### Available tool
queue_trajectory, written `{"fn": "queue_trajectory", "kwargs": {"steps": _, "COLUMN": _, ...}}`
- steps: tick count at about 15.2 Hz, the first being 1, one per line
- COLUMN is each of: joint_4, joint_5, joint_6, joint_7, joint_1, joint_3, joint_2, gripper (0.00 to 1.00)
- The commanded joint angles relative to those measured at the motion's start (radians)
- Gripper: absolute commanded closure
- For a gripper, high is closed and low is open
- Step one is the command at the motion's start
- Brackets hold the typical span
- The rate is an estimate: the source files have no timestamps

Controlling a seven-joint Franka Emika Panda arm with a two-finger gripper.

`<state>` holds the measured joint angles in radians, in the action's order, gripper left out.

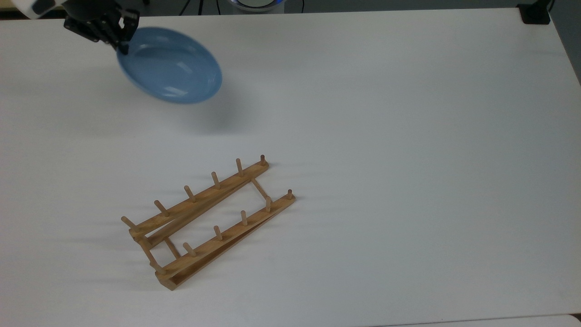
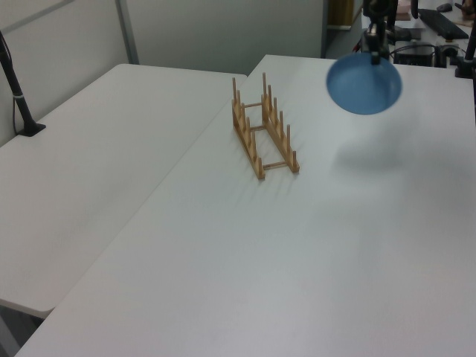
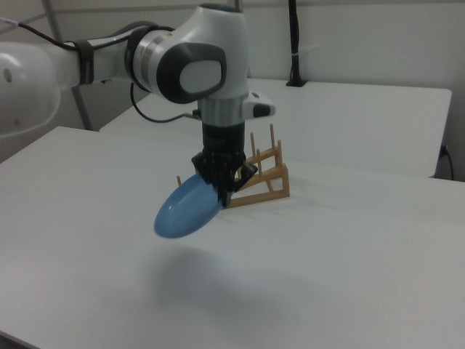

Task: Pick plate from plate rack
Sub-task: 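Carry the blue plate beside the rack and lower it flat onto the table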

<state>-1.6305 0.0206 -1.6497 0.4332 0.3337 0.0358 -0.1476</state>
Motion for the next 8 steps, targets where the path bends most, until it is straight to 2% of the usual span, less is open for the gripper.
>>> {"fn": "queue_trajectory", "kwargs": {"steps": 1, "joint_4": -0.118, "joint_5": 0.030, "joint_6": -0.002, "joint_7": 0.127, "joint_1": -0.005, "joint_3": 0.001, "joint_2": 0.007, "gripper": 1.00}}
{"fn": "queue_trajectory", "kwargs": {"steps": 3, "joint_4": -0.207, "joint_5": 0.057, "joint_6": -0.105, "joint_7": 0.139, "joint_1": -0.010, "joint_3": -0.004, "joint_2": 0.003, "gripper": 1.00}}
{"fn": "queue_trajectory", "kwargs": {"steps": 5, "joint_4": -0.291, "joint_5": 0.134, "joint_6": -0.249, "joint_7": 0.133, "joint_1": -0.015, "joint_3": -0.008, "joint_2": -0.001, "gripper": 1.00}}
{"fn": "queue_trajectory", "kwargs": {"steps": 8, "joint_4": -0.315, "joint_5": 0.218, "joint_6": -0.340, "joint_7": 0.087, "joint_1": -0.044, "joint_3": -0.027, "joint_2": -0.039, "gripper": 1.00}}
